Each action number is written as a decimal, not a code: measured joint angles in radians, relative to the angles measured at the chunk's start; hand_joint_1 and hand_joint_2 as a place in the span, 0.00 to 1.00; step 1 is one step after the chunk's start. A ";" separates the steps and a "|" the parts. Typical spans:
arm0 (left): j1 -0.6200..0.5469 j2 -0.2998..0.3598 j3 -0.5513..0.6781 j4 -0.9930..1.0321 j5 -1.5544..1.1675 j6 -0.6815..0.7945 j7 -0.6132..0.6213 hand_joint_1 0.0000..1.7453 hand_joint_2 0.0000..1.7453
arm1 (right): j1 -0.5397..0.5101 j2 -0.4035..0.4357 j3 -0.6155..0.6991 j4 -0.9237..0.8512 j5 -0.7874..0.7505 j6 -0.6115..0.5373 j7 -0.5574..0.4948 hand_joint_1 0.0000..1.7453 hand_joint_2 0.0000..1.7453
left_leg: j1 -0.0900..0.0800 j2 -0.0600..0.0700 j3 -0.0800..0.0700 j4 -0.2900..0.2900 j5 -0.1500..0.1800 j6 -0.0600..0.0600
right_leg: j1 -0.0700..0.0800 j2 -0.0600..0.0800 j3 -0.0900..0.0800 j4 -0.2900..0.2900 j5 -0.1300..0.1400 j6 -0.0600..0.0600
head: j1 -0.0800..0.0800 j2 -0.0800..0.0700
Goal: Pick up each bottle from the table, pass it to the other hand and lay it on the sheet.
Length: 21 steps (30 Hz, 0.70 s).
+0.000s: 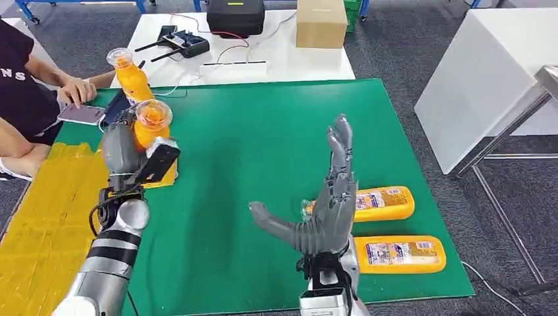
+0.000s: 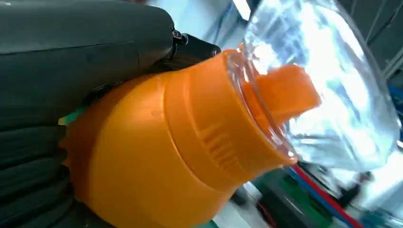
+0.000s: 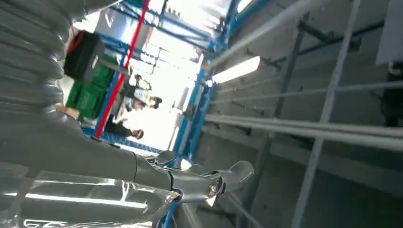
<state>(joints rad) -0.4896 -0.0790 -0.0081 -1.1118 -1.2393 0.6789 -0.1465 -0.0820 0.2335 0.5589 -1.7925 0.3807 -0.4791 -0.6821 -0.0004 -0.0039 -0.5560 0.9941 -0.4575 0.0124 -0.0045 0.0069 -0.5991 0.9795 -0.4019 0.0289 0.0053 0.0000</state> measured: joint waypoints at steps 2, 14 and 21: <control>-0.018 0.026 0.009 0.039 -0.206 0.013 0.108 1.00 1.00 | 0.000 -0.007 -0.003 -0.014 -0.005 -0.013 0.000 0.00 1.00 | 0.000 0.000 0.000 0.000 0.000 0.000 | 0.000 0.000 0.000 0.000 0.000 0.000 | 0.000 0.000; -0.077 0.211 -0.295 0.264 -0.329 0.018 0.539 1.00 1.00 | -0.001 -0.044 -0.010 -0.028 -0.036 -0.045 -0.008 0.00 1.00 | 0.000 0.000 0.000 0.000 0.000 0.000 | 0.000 0.001 0.000 0.000 0.000 0.000 | 0.000 0.000; -0.084 0.248 -0.369 0.398 -0.328 0.016 0.472 1.00 1.00 | -0.006 -0.085 -0.009 -0.031 -0.063 -0.096 -0.011 0.00 1.00 | 0.000 0.000 0.000 0.000 0.000 0.000 | 0.000 0.001 0.000 0.000 0.000 0.000 | 0.000 0.000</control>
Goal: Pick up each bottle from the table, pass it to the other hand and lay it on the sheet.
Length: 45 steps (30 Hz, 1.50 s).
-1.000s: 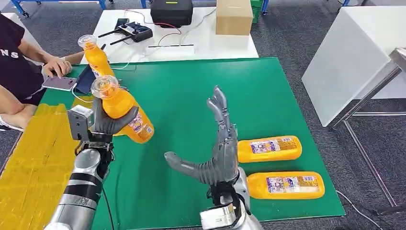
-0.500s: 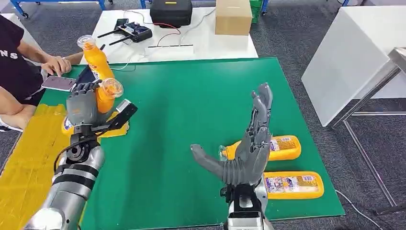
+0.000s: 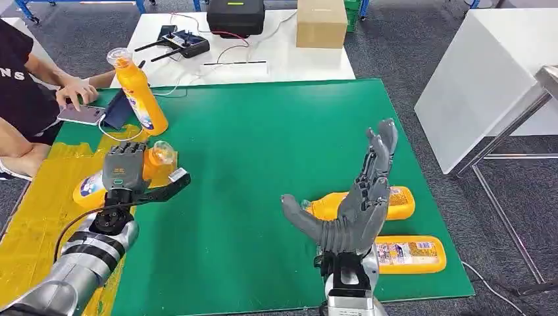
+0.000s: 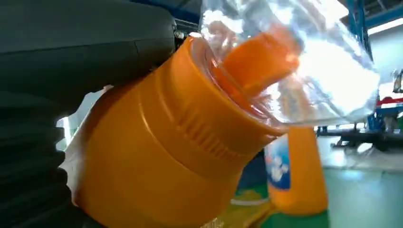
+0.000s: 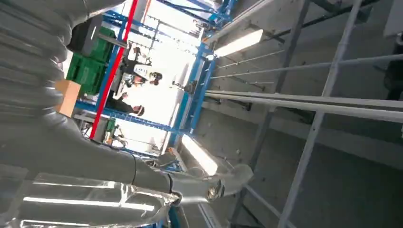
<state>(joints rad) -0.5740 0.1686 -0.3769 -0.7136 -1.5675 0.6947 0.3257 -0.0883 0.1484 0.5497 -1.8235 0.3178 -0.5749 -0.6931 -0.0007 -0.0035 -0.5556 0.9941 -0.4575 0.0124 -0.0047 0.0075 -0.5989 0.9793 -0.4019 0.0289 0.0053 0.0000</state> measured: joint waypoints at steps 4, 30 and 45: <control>-0.010 -0.020 0.024 0.132 0.064 0.001 -0.139 0.19 1.00 | 0.000 -0.013 -0.015 0.000 0.005 0.034 0.009 0.00 1.00 | 0.000 0.000 0.000 0.000 0.000 0.000 | 0.000 0.000 0.000 0.000 0.000 0.000 | 0.000 0.000; -0.043 -0.114 0.290 0.270 0.335 -0.165 -0.476 0.00 1.00 | -0.073 -0.068 -0.179 0.136 0.093 0.224 0.156 0.00 1.00 | 0.000 -0.001 0.005 0.000 0.000 0.000 | 0.000 -0.001 0.005 0.000 0.000 0.000 | 0.000 0.000; -0.022 -0.155 0.599 0.086 1.075 -0.666 -0.942 0.00 1.00 | -0.400 -0.244 -0.187 0.504 0.214 0.644 0.382 0.00 1.00 | -0.001 -0.001 0.003 0.001 0.002 0.001 | -0.003 -0.001 0.004 0.001 0.002 0.003 | 0.000 0.000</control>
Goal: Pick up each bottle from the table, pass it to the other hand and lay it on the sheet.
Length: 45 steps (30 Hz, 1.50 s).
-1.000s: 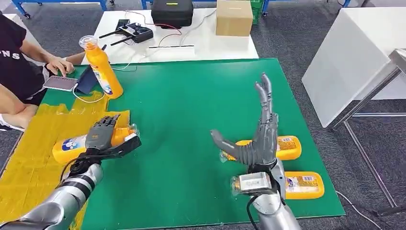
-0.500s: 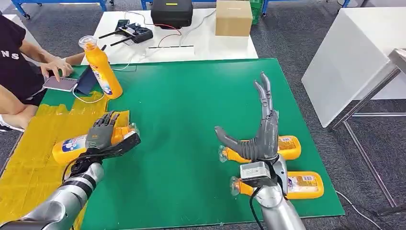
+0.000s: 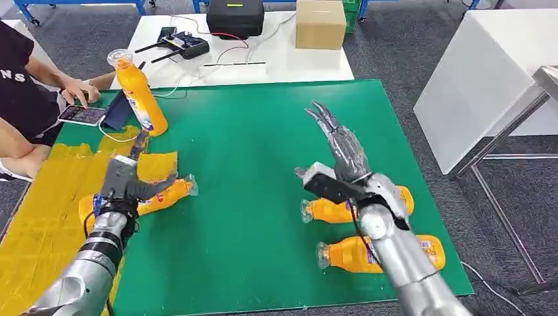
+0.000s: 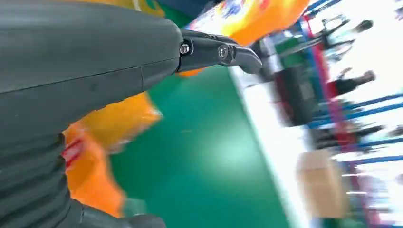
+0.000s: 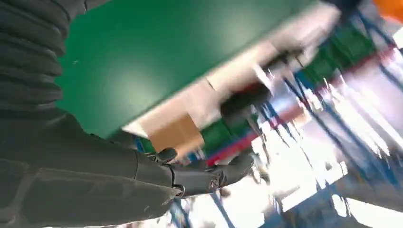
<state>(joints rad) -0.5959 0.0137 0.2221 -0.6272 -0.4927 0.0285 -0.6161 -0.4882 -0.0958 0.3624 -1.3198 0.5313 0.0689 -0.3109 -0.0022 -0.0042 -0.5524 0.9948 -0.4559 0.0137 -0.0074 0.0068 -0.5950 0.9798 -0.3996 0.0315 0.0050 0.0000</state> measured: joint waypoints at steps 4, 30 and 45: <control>0.004 0.005 0.043 -0.052 0.035 -0.030 0.003 0.00 1.00 | -0.139 -0.074 -0.005 0.105 -0.011 0.065 -0.006 0.00 1.00 | 0.000 -0.004 -0.001 0.000 0.000 0.001 | 0.000 -0.003 0.000 0.000 0.000 0.000 | 0.000 0.000; 0.036 0.007 0.074 -0.104 0.173 -0.131 -0.018 0.00 1.00 | 0.090 -0.353 0.104 -0.088 -0.008 0.095 -0.071 0.00 1.00 | -0.002 -0.004 -0.004 0.000 0.000 0.001 | 0.000 -0.004 -0.003 -0.001 -0.001 0.000 | 0.000 0.000; 0.083 -0.007 0.072 -0.187 0.217 -0.152 0.008 0.00 1.00 | 0.330 -0.358 0.086 -0.225 0.230 -0.058 -0.022 0.00 1.00 | -0.002 -0.004 -0.005 0.000 0.000 0.001 | -0.001 -0.004 -0.003 -0.001 -0.001 0.000 | 0.000 0.000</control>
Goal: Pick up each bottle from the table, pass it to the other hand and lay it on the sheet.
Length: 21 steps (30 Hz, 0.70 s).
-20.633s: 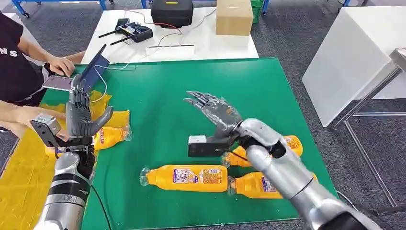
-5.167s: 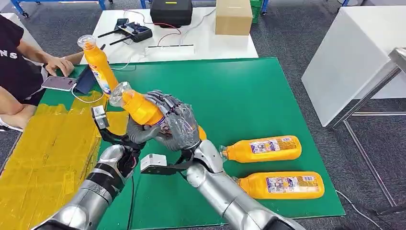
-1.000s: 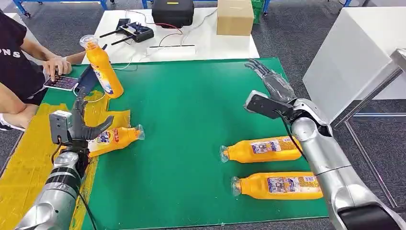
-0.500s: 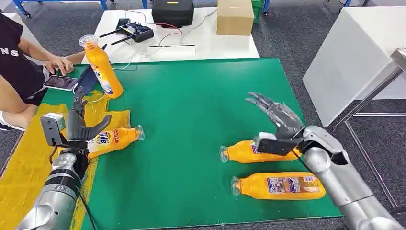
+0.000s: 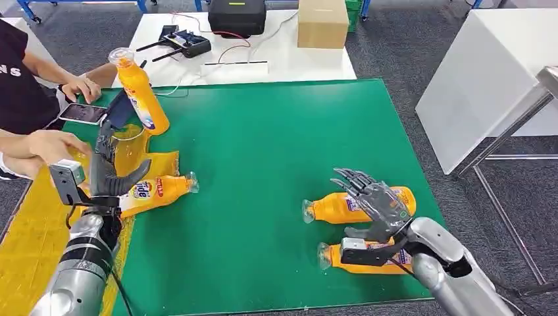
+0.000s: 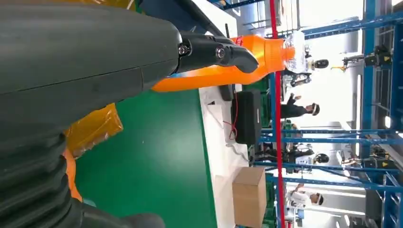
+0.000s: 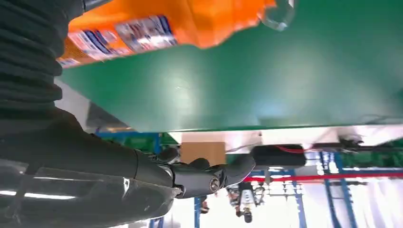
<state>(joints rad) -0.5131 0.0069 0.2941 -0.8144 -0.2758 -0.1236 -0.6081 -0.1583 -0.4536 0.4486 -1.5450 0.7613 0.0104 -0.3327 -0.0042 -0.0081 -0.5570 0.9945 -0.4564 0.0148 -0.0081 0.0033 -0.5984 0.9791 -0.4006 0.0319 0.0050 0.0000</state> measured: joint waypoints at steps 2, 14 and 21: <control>0.006 -0.002 -0.002 -0.009 0.005 -0.003 0.001 0.00 1.00 | 0.009 0.005 -0.005 0.001 0.030 -0.012 0.017 0.00 1.00 | 0.000 0.000 0.000 0.000 0.000 0.000 | 0.000 0.000 0.000 0.000 0.000 0.000 | 0.000 0.000; 0.022 -0.011 -0.010 -0.035 0.039 -0.030 0.005 0.00 1.00 | -0.069 0.043 -0.045 0.187 0.101 -0.038 0.074 0.00 1.00 | 0.000 0.000 0.000 0.000 0.001 0.001 | 0.000 0.000 0.000 0.000 0.000 0.000 | 0.000 0.000; 0.023 -0.013 -0.019 -0.038 0.048 -0.037 0.005 0.00 1.00 | -0.148 0.073 -0.060 0.354 0.114 -0.046 0.074 0.00 1.00 | 0.000 0.000 0.000 0.000 0.001 0.001 | 0.000 0.000 0.000 0.000 0.000 0.000 | 0.000 0.000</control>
<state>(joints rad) -0.4898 -0.0065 0.2747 -0.8526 -0.2274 -0.1610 -0.6035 -0.3068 -0.3803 0.3891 -1.1913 0.8751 -0.0359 -0.2583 -0.0044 -0.0081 -0.5568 0.9945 -0.4556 0.0153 -0.0083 0.0032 -0.5980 0.9792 -0.4002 0.0320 0.0050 0.0000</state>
